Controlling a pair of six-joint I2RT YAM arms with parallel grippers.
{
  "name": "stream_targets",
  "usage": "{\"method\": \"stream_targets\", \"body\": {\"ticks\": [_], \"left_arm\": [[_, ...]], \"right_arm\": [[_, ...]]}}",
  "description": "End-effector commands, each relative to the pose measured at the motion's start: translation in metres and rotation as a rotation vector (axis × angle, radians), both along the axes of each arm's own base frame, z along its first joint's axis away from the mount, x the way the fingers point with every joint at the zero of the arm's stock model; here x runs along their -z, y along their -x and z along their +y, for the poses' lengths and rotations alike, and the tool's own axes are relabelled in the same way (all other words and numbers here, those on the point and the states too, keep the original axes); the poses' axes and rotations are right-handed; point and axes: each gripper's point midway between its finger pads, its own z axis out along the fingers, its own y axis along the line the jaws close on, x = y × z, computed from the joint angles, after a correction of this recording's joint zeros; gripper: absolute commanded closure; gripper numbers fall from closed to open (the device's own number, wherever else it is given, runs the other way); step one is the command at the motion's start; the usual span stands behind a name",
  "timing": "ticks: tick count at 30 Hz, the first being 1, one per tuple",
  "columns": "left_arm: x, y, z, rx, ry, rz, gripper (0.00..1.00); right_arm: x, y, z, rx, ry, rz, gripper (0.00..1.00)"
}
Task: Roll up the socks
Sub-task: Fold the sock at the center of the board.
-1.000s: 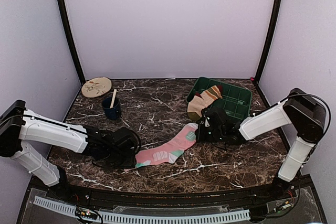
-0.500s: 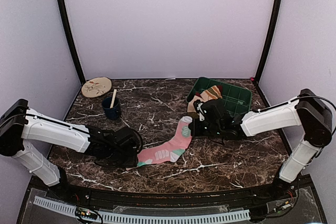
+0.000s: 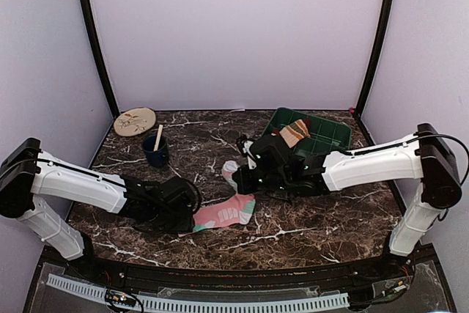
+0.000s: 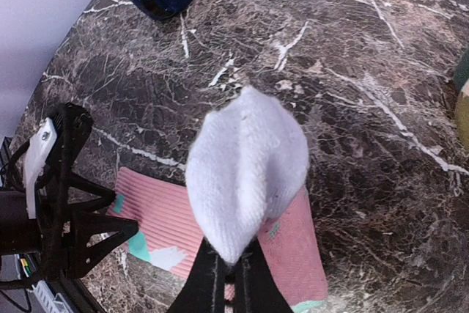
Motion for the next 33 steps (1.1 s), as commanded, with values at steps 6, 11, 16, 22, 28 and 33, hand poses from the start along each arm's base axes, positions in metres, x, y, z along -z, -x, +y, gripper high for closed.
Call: {"method": "stream_targets", "body": {"ticks": [6, 11, 16, 22, 28, 33], "left_arm": [[0.006, 0.010, 0.009, 0.013, -0.001, 0.019, 0.42], [0.000, 0.011, 0.014, 0.003, 0.017, 0.005, 0.42], [-0.007, 0.011, 0.015, -0.004, 0.050, -0.012, 0.42], [-0.010, 0.013, 0.017, -0.005, 0.073, -0.019, 0.42], [-0.016, 0.018, 0.029, -0.026, 0.074, -0.023, 0.46], [-0.015, 0.023, 0.042, -0.041, 0.076, -0.029, 0.57]], "right_arm": [[0.001, 0.029, 0.048, -0.066, 0.036, 0.008, 1.00], [0.009, 0.042, 0.063, -0.093, 0.054, 0.019, 1.00], [0.020, 0.049, 0.071, -0.102, 0.077, 0.023, 1.00], [0.024, 0.054, 0.082, -0.111, 0.087, 0.015, 1.00], [0.019, 0.059, 0.091, -0.114, 0.096, -0.012, 1.00], [0.017, 0.060, 0.091, -0.112, 0.100, -0.021, 1.00]]}}
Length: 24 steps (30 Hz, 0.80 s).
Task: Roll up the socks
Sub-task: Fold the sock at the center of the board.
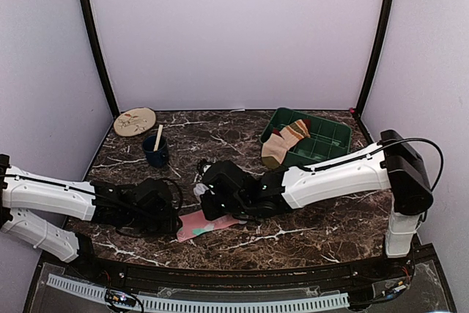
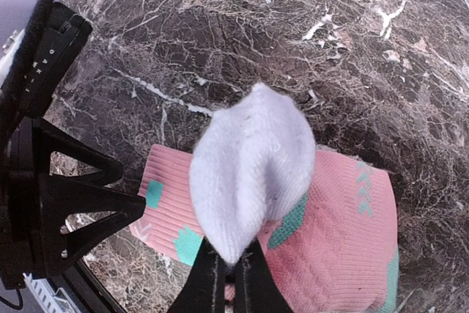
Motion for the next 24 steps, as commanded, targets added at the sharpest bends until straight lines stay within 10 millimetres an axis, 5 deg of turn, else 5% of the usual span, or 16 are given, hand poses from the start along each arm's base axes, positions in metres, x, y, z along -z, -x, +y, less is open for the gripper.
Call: {"method": "stream_targets", "body": {"ticks": [1, 16, 24], "left_arm": [[0.009, 0.010, 0.021, -0.019, -0.040, 0.021, 0.61], [0.029, 0.014, 0.016, -0.013, -0.066, 0.077, 0.90], [0.033, 0.016, 0.015, -0.024, -0.057, 0.094, 0.93]], "right_arm": [[-0.010, 0.000, 0.008, 0.006, -0.021, -0.028, 1.00], [-0.009, 0.017, 0.026, -0.063, -0.019, -0.018, 1.00], [-0.001, 0.034, 0.044, -0.130, -0.011, -0.005, 1.00]]}}
